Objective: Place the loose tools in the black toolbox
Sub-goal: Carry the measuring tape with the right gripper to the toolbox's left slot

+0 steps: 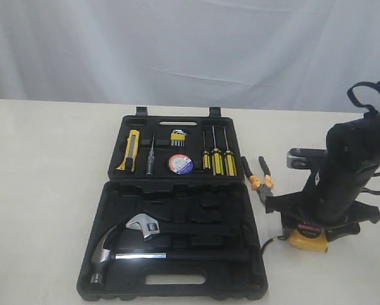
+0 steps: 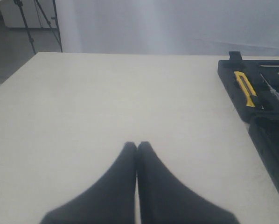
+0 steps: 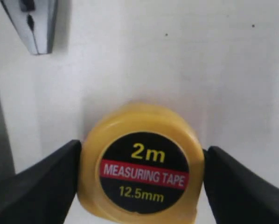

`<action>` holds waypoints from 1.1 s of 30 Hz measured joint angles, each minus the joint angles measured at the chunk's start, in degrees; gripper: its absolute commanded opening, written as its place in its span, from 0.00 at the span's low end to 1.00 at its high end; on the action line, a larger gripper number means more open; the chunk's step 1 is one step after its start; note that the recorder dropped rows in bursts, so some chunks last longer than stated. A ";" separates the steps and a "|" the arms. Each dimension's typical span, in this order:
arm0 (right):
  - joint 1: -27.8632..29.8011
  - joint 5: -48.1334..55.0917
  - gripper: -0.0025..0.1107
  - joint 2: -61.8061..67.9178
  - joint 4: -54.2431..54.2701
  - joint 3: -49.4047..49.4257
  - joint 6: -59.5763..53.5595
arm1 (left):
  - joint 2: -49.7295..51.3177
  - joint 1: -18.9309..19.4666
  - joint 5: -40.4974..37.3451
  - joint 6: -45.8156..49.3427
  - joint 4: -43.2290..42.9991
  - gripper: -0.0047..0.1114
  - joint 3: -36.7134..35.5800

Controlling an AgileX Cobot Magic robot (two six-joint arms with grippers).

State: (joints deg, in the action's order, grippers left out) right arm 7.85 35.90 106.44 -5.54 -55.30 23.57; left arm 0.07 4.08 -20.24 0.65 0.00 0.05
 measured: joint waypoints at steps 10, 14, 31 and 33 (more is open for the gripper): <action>-1.96 7.89 0.02 -9.45 7.87 -9.17 -8.86 | 0.00 0.00 0.00 0.00 0.00 0.04 0.00; -11.30 8.00 0.02 -9.43 9.17 -13.22 -9.54 | 0.00 0.00 0.00 0.00 0.00 0.04 0.00; -31.42 12.52 0.02 19.72 5.03 -50.07 6.30 | 0.00 0.00 0.00 0.00 0.00 0.04 0.00; -31.42 14.24 0.02 22.99 4.66 -54.11 7.09 | 0.00 0.00 0.00 0.00 0.00 0.04 0.00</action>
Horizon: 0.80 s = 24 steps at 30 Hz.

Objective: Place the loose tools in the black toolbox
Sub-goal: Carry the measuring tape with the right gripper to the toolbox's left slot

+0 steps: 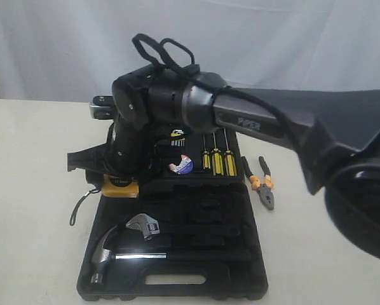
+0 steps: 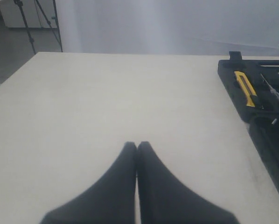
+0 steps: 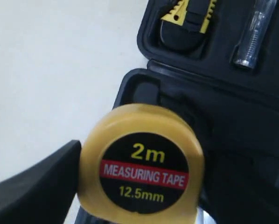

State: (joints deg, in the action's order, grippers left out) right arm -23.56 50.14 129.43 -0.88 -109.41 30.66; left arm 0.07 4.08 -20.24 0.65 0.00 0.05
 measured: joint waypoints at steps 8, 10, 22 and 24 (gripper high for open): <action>0.00 4.81 0.02 7.78 -4.21 -10.44 3.47 | 0.00 0.00 0.00 0.00 0.00 0.04 0.00; 0.00 5.66 0.02 8.83 -5.11 -11.42 3.87 | 0.00 0.00 0.00 0.00 0.00 0.04 0.00; 0.00 6.89 0.02 10.88 -4.60 -12.44 4.10 | 0.00 0.00 0.00 0.00 0.00 0.04 0.00; 0.00 7.14 0.02 10.91 -4.37 -12.44 3.96 | 0.00 0.00 0.00 0.00 0.00 0.04 0.00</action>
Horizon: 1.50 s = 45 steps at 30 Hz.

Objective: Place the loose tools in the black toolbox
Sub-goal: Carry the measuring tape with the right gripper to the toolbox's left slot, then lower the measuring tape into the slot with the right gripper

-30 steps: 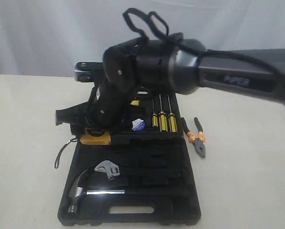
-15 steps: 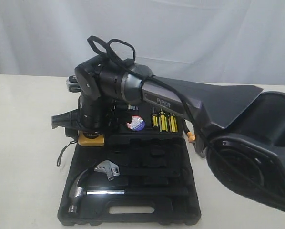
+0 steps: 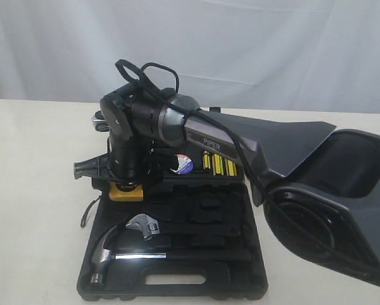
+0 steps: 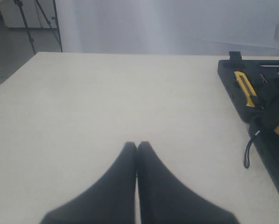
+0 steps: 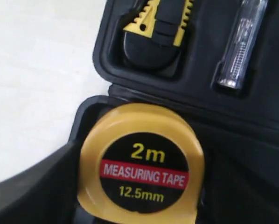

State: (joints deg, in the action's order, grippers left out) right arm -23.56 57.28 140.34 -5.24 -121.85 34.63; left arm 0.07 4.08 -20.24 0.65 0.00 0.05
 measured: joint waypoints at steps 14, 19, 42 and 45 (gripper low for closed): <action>-3.00 2.14 0.02 0.21 -2.03 -0.22 1.43 | 0.00 0.00 0.00 0.00 0.00 0.04 0.00; -3.09 2.68 0.02 0.21 -3.45 -0.22 2.75 | 0.00 0.00 0.00 0.00 0.00 0.04 0.00; -3.55 3.44 0.02 1.43 -5.88 -1.52 4.80 | 0.00 0.00 0.00 0.00 0.00 0.04 0.00; -3.55 3.49 0.02 1.43 -6.08 -1.52 5.08 | 0.00 0.00 0.00 0.00 0.00 0.04 0.00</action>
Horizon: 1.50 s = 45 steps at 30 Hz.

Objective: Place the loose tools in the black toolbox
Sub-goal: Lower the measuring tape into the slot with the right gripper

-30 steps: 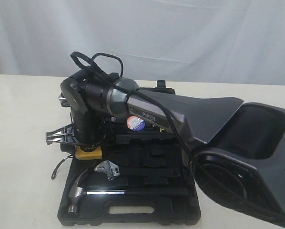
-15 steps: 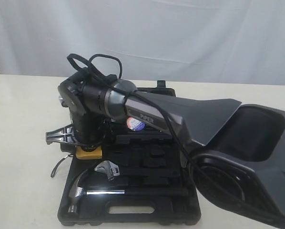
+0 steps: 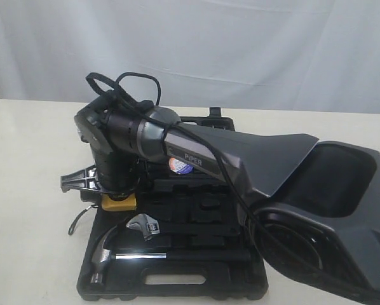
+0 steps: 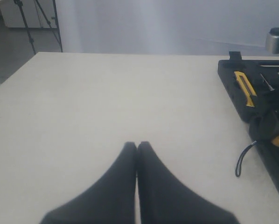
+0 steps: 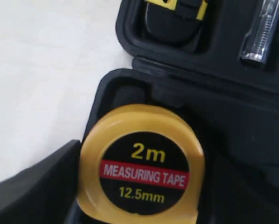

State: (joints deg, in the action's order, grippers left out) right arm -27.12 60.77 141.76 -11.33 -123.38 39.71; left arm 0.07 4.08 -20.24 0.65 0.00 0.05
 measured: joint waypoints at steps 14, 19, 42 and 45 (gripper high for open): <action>-0.17 0.79 0.02 0.00 -1.18 -0.08 0.63 | 0.00 0.00 0.00 0.00 0.00 0.04 0.00; -0.27 1.56 0.02 0.00 -2.00 -0.12 0.63 | 0.00 0.00 0.00 0.00 0.00 0.04 0.00; -0.27 2.60 0.52 0.00 -2.45 -0.33 -1.57 | 0.00 0.00 0.00 0.00 0.00 0.04 0.00; -0.27 3.03 0.52 0.00 -2.67 -0.33 -2.69 | 0.00 0.00 0.00 0.00 0.00 0.04 0.00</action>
State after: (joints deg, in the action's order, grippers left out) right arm -27.39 63.80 141.76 -14.00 -123.70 37.02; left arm 0.07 4.08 -20.24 0.65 0.00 0.05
